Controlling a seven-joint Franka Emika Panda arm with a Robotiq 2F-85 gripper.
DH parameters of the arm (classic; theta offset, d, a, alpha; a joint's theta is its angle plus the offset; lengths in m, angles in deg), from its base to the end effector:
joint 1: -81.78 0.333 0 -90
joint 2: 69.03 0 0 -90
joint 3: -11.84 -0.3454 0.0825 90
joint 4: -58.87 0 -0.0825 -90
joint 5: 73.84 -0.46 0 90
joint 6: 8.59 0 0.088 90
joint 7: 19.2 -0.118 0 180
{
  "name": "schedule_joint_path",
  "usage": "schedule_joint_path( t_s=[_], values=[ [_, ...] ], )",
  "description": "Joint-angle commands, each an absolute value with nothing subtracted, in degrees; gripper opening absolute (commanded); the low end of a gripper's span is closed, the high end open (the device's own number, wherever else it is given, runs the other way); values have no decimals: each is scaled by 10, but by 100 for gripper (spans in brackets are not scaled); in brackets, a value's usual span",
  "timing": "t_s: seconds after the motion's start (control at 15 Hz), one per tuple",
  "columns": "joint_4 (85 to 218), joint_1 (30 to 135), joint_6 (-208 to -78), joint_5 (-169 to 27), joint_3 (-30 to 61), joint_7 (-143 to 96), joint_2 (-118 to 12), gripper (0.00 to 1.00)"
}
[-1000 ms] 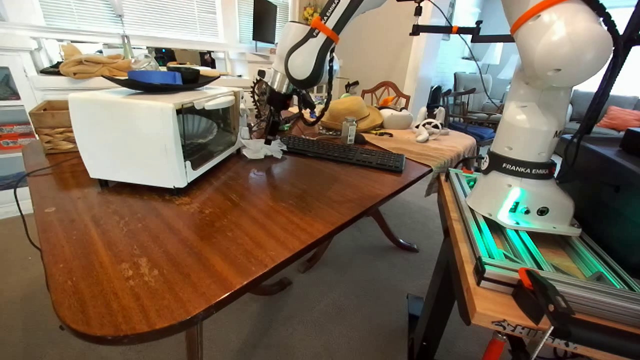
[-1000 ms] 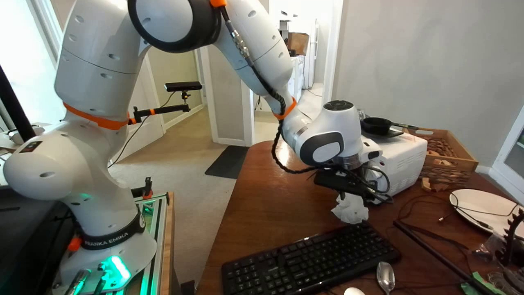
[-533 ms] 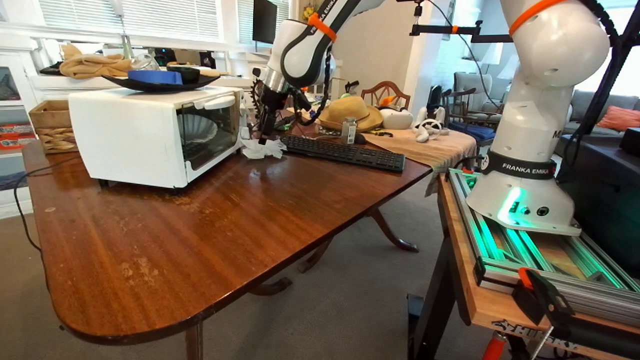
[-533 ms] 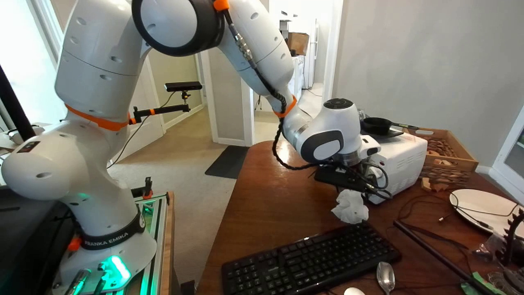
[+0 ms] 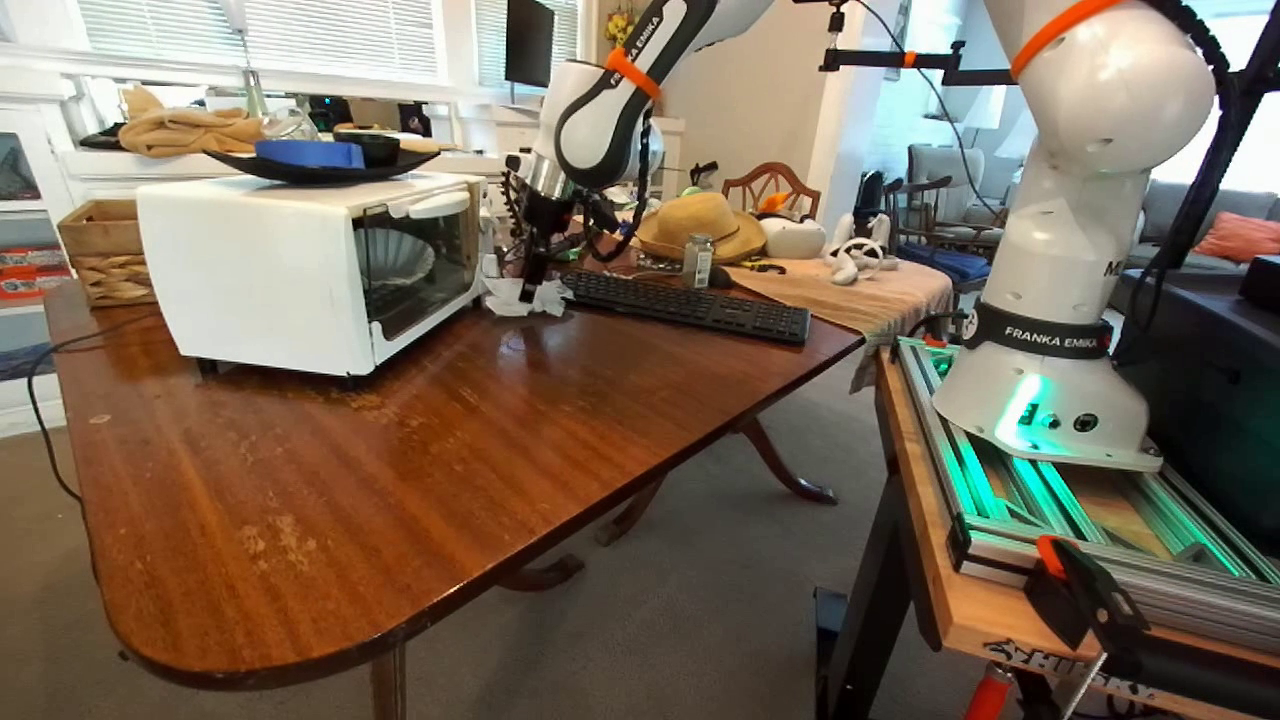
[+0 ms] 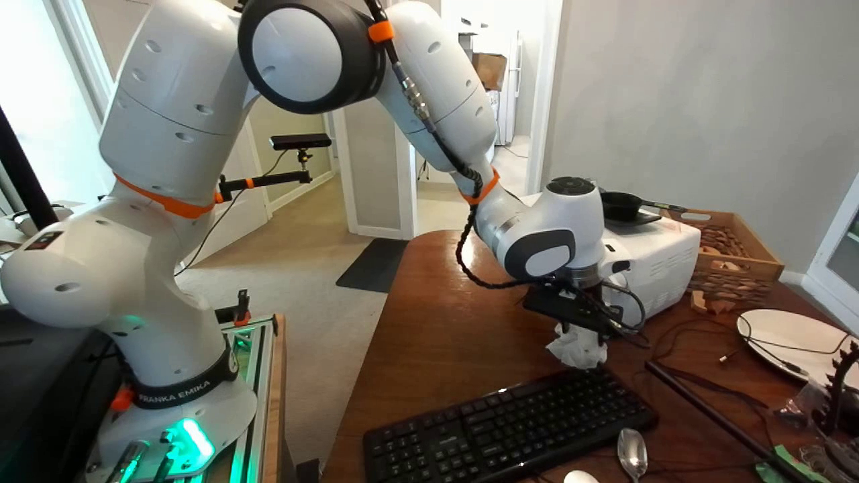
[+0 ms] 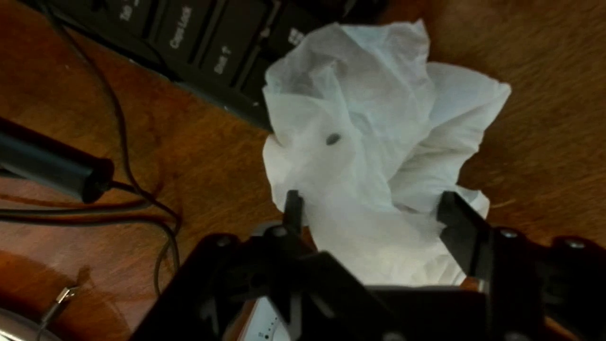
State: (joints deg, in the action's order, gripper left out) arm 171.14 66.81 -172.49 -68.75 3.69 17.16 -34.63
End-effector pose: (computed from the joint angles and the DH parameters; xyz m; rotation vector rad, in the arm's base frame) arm 0.7001 -0.0817 0.1499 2.9111 0.8373 0.4597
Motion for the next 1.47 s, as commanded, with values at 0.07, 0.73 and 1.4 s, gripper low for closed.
schedule_joint_path(
  t_s=[0.07, 0.73, 1.4],
  values=[
    [1688, 663, -1694, -692, 32, 167, -327, 35],
    [1738, 665, -1713, -694, 50, 131, -400, 1],
    [1880, 670, -1813, -637, 237, -65, -593, 1]
  ],
)
